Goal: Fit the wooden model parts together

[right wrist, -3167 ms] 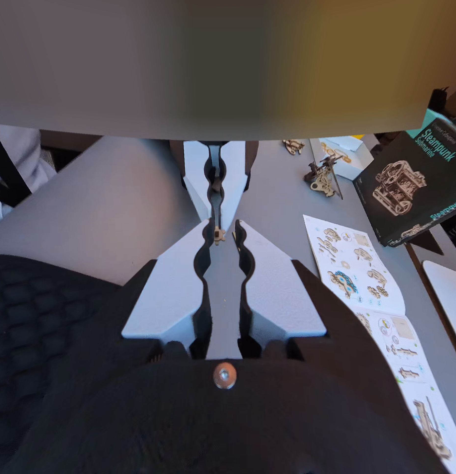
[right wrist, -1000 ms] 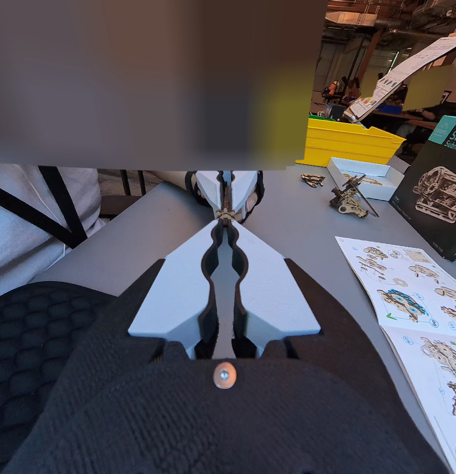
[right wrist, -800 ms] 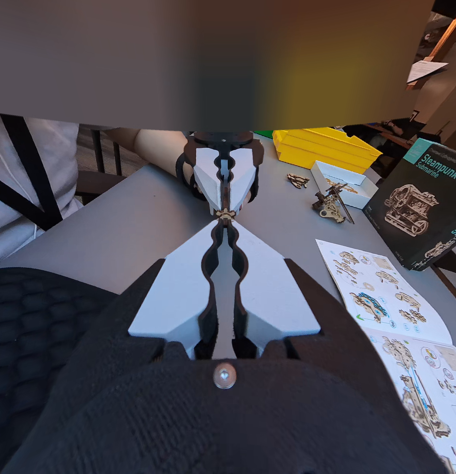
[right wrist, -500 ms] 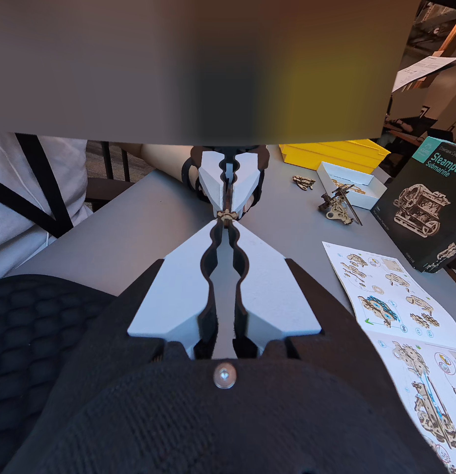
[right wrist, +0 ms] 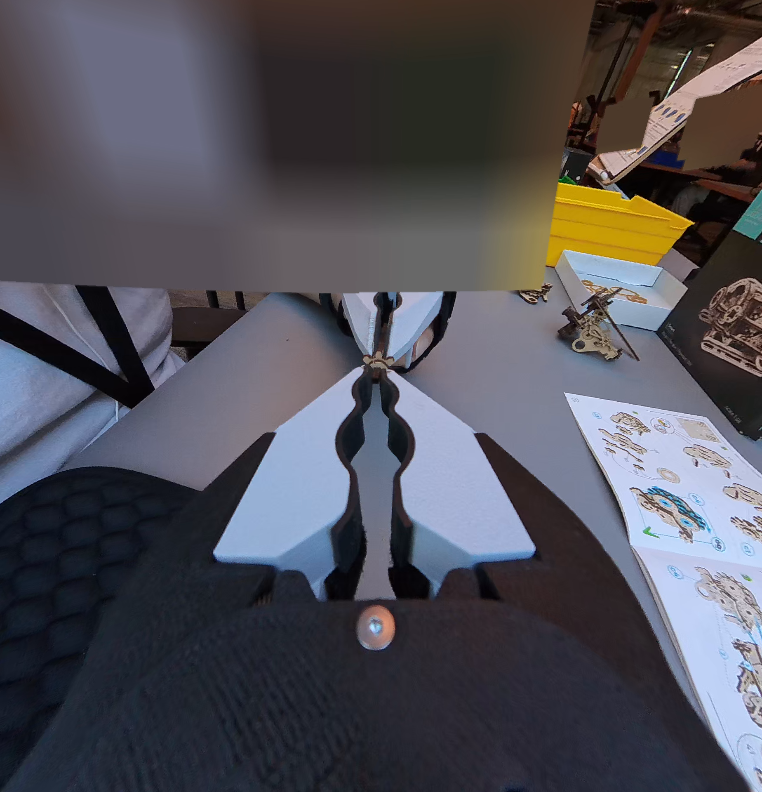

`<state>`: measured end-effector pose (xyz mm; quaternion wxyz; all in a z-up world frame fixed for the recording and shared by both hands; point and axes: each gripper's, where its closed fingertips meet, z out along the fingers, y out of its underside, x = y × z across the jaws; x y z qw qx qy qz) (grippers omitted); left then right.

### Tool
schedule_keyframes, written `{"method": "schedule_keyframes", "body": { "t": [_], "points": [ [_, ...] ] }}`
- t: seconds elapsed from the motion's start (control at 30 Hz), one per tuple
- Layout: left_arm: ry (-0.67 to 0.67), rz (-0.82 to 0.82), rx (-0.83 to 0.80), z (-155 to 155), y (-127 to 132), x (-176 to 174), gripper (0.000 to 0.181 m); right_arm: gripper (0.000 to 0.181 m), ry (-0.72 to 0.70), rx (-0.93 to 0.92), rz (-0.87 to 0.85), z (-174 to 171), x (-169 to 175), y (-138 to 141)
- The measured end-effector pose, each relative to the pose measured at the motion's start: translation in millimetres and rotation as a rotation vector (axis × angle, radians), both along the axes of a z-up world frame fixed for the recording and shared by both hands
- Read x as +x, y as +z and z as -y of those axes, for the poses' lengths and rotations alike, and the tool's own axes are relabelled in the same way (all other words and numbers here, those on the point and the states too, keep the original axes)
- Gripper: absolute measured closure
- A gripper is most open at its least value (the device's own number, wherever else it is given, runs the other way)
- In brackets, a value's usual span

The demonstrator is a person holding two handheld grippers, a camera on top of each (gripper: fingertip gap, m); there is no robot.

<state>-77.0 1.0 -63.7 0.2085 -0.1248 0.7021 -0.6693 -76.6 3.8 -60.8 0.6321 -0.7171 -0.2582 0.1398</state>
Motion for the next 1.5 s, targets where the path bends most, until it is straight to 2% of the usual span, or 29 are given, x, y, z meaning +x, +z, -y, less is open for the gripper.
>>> {"method": "schedule_keyframes", "body": {
  "t": [0.43, 0.73, 0.83, 1.0, 1.1, 1.27, 1.5],
  "points": [
    [0.059, 0.024, -0.017, -2, 7, 1, 0.181, 0.181, -0.082, 0.059, 0.046, -2, 0, 8],
    [0.119, 0.036, -0.007, -8, 7, 8, 0.181, 0.181, -0.196, 0.095, 0.073, -9, 6, 8],
    [0.105, 0.031, -0.001, -7, 6, 6, 0.181, 0.181, -0.169, 0.084, 0.07, -8, 5, 7],
    [0.01, 0.038, 0.037, 3, 2, -5, 0.181, 0.181, -0.011, 0.041, 0.053, 3, -8, 3],
    [-0.038, 0.039, 0.037, 8, 2, -12, 0.181, 0.181, 0.035, 0.046, 0.042, 6, -14, 3],
    [-0.033, 0.048, 0.046, 8, 2, -12, 0.181, 0.181, 0.025, 0.046, 0.026, 5, -13, 3],
    [0.043, 0.043, 0.06, 0, 2, -2, 0.181, 0.181, -0.084, 0.07, 0.069, -3, -4, 3]
  ]
}}
